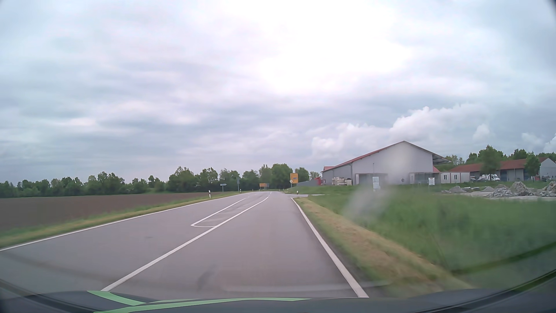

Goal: Follow the waypoints while adhering to traffic rules and regulations

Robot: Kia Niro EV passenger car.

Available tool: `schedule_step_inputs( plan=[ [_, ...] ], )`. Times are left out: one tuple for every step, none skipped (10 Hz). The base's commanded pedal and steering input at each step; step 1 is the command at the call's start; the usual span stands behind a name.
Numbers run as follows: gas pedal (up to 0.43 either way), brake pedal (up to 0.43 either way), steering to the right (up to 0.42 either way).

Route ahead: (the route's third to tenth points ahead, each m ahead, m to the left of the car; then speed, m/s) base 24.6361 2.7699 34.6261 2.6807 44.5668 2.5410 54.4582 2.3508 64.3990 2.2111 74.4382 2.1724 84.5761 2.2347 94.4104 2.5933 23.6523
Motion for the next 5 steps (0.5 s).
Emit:
schedule_step_inputs(
  plan=[
    [0.000, 0.085, 0.002],
    [0.000, 0.091, 0.002],
    [0.000, 0.104, 0.002],
    [0.000, 0.110, 0.001],
    [0.000, 0.122, 0.001]
  ],
)
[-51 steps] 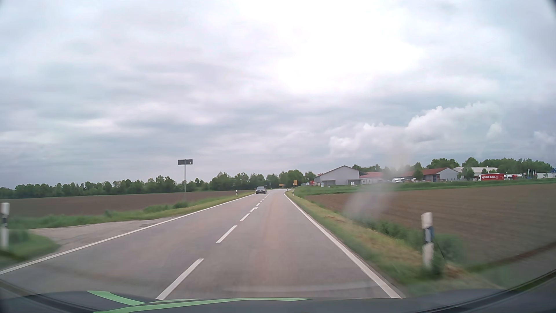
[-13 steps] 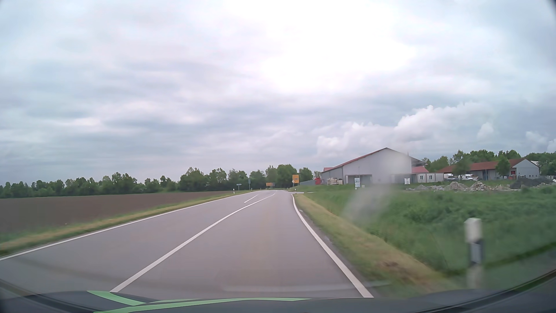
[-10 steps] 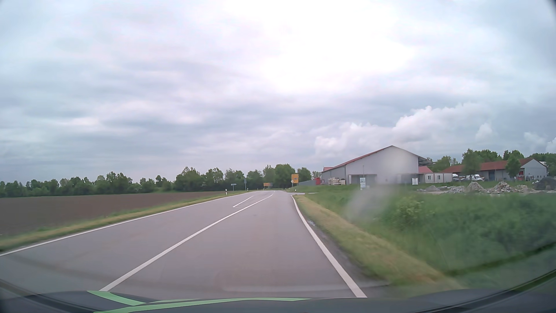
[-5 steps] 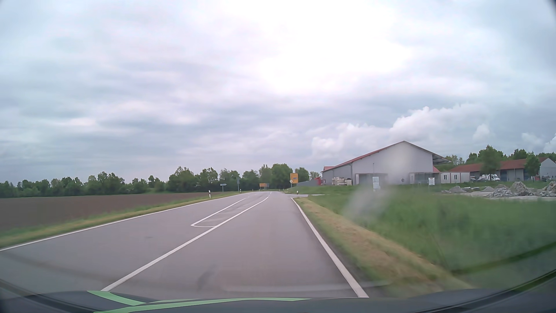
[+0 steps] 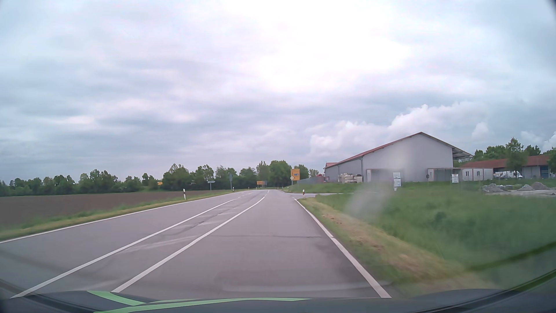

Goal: Follow the waypoints while adhering to traffic rules and regulations

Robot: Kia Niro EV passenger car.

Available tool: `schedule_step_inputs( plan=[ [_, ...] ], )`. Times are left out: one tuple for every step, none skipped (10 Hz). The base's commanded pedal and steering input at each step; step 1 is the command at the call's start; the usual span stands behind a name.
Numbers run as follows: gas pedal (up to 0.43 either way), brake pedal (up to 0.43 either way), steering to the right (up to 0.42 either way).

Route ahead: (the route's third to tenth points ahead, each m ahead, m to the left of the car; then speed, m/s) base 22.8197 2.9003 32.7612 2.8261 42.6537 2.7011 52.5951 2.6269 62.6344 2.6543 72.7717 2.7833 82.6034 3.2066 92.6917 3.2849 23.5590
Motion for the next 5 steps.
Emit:
schedule_step_inputs(
  plan=[
    [0.000, 0.134, 0.001],
    [0.000, 0.140, 0.001],
    [0.000, 0.146, 0.001],
    [0.000, 0.165, 0.001],
    [0.000, 0.177, 0.002]
  ],
)
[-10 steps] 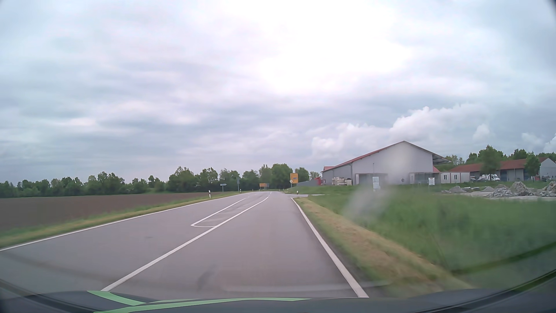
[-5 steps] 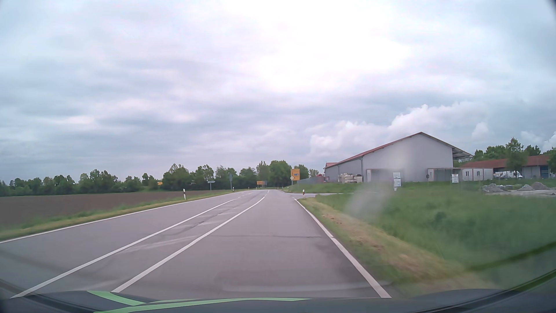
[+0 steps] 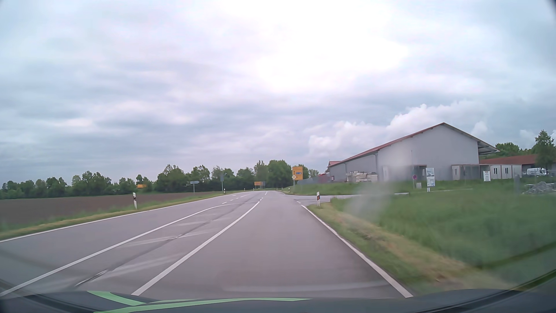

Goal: Follow the waypoints while adhering to traffic rules and regulations

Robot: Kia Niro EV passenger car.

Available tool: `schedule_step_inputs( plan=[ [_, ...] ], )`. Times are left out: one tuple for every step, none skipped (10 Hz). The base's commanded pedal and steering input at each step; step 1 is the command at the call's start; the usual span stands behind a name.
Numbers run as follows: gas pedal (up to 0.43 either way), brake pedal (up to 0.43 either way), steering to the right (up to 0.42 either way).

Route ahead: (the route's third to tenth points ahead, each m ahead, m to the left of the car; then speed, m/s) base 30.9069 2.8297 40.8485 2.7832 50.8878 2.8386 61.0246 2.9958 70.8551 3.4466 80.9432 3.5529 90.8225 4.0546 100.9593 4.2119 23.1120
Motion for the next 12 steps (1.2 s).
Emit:
schedule_step_inputs(
  plan=[
    [0.000, 0.177, 0.001],
    [0.000, 0.183, 0.001],
    [0.000, 0.183, 0.001],
    [0.000, 0.171, 0.002],
    [0.000, 0.171, 0.001],
    [0.000, 0.171, 0.001],
    [0.000, 0.171, 0.002],
    [0.000, 0.171, 0.001],
    [0.000, 0.171, 0.001],
    [0.000, 0.171, -0.001],
    [0.000, 0.171, -0.001],
    [0.000, 0.171, -0.002]
  ],
)
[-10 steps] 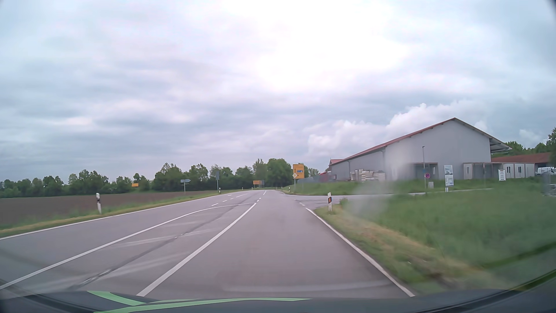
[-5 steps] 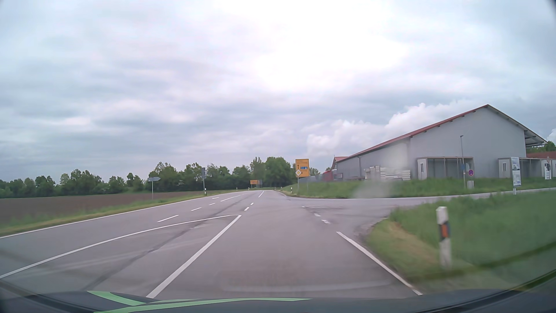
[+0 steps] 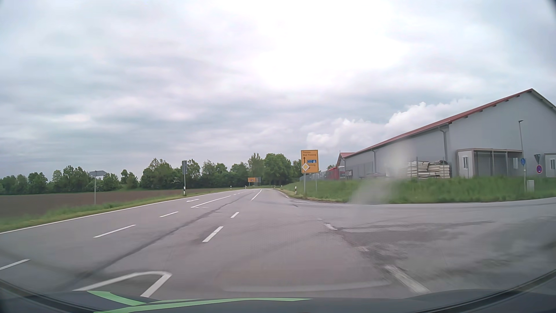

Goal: Follow the waypoints while adhering to traffic rules and regulations

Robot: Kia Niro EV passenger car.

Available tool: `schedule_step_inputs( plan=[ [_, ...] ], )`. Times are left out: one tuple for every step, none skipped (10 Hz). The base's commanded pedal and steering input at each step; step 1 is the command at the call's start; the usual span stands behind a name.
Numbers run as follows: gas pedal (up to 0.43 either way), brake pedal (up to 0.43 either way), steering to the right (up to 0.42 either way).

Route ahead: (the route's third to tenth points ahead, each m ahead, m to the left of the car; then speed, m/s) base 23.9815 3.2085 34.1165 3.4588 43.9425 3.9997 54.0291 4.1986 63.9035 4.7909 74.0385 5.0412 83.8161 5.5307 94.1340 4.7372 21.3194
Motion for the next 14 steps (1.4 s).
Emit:
schedule_step_inputs(
  plan=[
    [0.000, 0.171, -0.002],
    [0.000, 0.165, -0.002],
    [0.000, 0.159, -0.002],
    [0.000, 0.159, -0.002],
    [0.000, 0.159, -0.002],
    [0.000, 0.159, -0.002],
    [0.000, 0.159, -0.002],
    [0.000, 0.159, -0.002],
    [0.000, 0.159, -0.002],
    [0.000, 0.152, -0.002],
    [0.000, 0.159, -0.003],
    [0.000, 0.159, -0.003],
    [0.000, 0.159, -0.004],
    [0.000, 0.152, -0.005]
  ],
)
